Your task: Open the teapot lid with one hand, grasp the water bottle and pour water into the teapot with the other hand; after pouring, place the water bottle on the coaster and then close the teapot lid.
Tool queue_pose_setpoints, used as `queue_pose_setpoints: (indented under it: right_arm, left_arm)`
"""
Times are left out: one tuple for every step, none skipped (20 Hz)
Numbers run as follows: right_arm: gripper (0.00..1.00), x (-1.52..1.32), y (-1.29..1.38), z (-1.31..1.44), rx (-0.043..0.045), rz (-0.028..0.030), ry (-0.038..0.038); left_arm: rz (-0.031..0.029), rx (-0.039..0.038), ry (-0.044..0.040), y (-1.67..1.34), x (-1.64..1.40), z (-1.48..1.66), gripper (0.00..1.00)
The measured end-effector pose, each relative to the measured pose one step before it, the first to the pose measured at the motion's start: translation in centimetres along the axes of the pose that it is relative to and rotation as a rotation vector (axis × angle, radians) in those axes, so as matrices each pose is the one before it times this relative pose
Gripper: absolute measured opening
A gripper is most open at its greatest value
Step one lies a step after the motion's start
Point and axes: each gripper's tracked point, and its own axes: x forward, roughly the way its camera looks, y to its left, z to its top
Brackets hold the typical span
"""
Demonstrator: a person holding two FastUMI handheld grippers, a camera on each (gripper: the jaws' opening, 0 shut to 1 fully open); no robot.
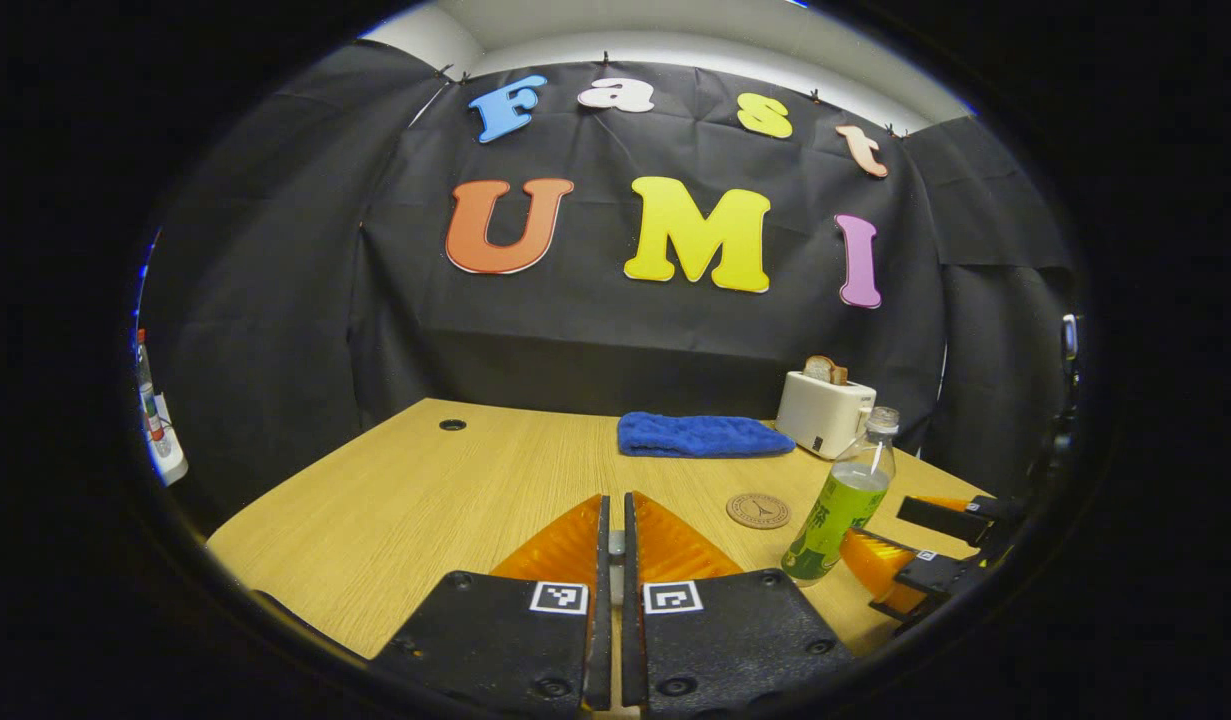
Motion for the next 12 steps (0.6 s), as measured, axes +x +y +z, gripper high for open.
queue_pose_setpoints:
  right_arm:
    - [0.95, 0.636, 0.121, -0.367, 0.02704, 0.00777, 0.01887]
    - [0.96, 0.8, 0.057, -0.344, 0.02106, -0.00069, 0.02326]
    - [0.95, 0.487, -0.032, -0.124, 0.02143, 0.00552, 0.01374]
    - [0.95, 0.566, 0.147, -0.011, 0.0147, 0.00935, 0.00969]
    - [0.87, 0.473, -0.072, -0.006, 0.00957, -0.00013, 0.0054]
    - [0.83, 0.325, 0.003, 0.183, 0.00399, 0.00223, 0.00156]
    - [0.8, 0.28, 0.204, 0.004, -0.00753, 0.0096, 0.00157]
    - [0.76, 0.164, 0.154, 0.267, -0.01294, 0.00419, -0.00055]
    - [0.75, 0.114, -0.023, -0.08, -0.0144, -0.00355, 0.0072]
    - [0.74, -0.022, 0.094, 0.135, -0.01578, -0.0058, 0.00953]
    - [0.73, -0.134, 0.179, 0.13, -0.02827, -0.00834, 0.01031]
    - [0.72, -0.15, 0.008, 0.468, -0.04477, -0.02011, 0.00279]
  left_arm:
    - [-0.00054, 0.0064, -0.01277, 0.212, -0.405, 0.703, 0.06]
    - [0.00052, 0.00192, -0.00204, 0.178, -0.388, 0.41, 0.06]
    - [-0.00295, 0.00105, 0.00455, 0.102, -0.423, -0.021, 0.06]
    - [-0.00154, 0.00015, 0.00107, 0.16, -0.226, 0.155, 0.07]
    - [-0.00037, -0.00004, -0.0072, 0.089, -0.292, 0.412, 0.06]
    - [-0.00339, -0.00074, -0.00057, 0.099, -0.017, 0.075, 0.06]
    - [-0.00907, 0.00184, 0.00653, -0.089, -0.094, -0.23, 0.06]
    - [-0.00902, 0.00512, 0.00367, -0.057, -0.084, -0.111, 0.06]
    - [-0.00271, 0.0004, 0.00666, 0.033, 0.087, -0.083, 0.06]
    - [0.00348, -0.00381, 0.00695, 0.251, -0.022, -0.103, 0.06]
    - [0.00264, -0.00038, 0.00151, 0.189, -0.124, 0.027, 0.06]
    - [0.00112, 0.00728, -0.00286, 0.195, -0.295, 0.153, 0.06]
